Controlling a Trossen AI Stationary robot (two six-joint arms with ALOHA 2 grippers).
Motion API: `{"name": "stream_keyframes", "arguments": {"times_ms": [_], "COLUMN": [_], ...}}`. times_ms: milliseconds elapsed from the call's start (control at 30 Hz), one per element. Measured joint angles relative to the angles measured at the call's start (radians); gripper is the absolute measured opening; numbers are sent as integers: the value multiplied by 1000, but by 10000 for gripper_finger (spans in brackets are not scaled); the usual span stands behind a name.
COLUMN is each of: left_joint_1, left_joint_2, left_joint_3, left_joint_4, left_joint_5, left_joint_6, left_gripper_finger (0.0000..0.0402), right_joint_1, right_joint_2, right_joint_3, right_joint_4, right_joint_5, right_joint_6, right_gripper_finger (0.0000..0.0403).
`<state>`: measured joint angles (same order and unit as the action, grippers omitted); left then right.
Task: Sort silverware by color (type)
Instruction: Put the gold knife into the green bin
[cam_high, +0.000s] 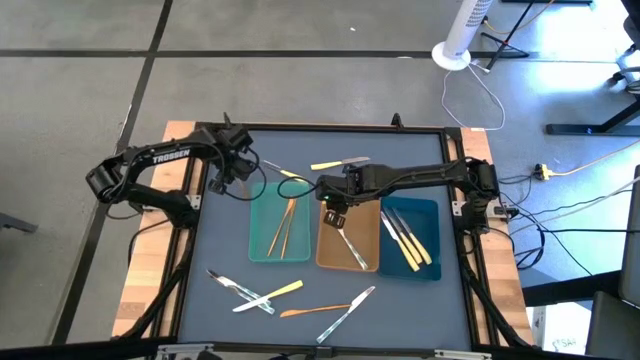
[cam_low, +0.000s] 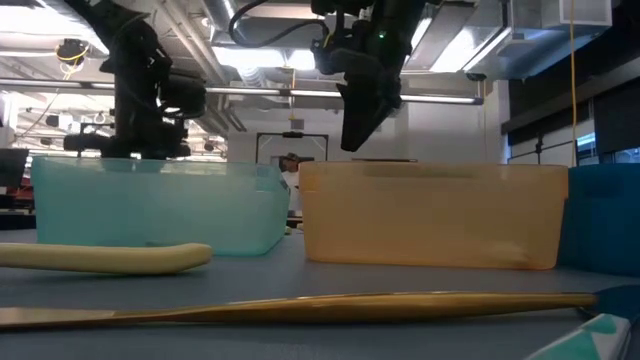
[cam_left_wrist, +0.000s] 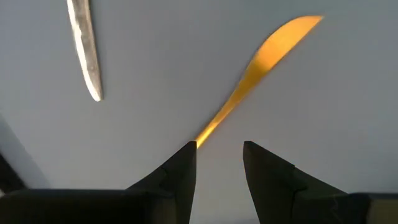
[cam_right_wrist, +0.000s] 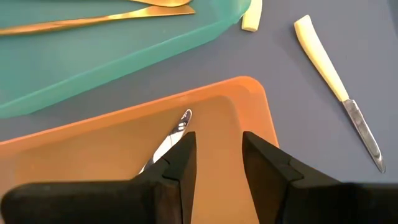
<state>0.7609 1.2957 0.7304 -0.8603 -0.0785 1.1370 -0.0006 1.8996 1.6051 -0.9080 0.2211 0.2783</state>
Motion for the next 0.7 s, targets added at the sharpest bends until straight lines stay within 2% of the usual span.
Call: {"name": "stream_keyframes", "arguments": {"times_ms": [233,700], "left_joint_1": [0,0], "left_joint_2": [0,0], "left_joint_3": [-39,-94], "left_joint_4": [94,160], "left_joint_5": [-17,-17], "left_joint_6": [20,104], "left_gripper_finger": [126,126], "right_joint_1": [0,0], "right_joint_2": [0,0], "right_joint_3": [0,0], "right_joint_4": [2,32], "right_joint_5": [1,3], "right_joint_6": [0,0], "right_gripper_finger": [115,115]}}
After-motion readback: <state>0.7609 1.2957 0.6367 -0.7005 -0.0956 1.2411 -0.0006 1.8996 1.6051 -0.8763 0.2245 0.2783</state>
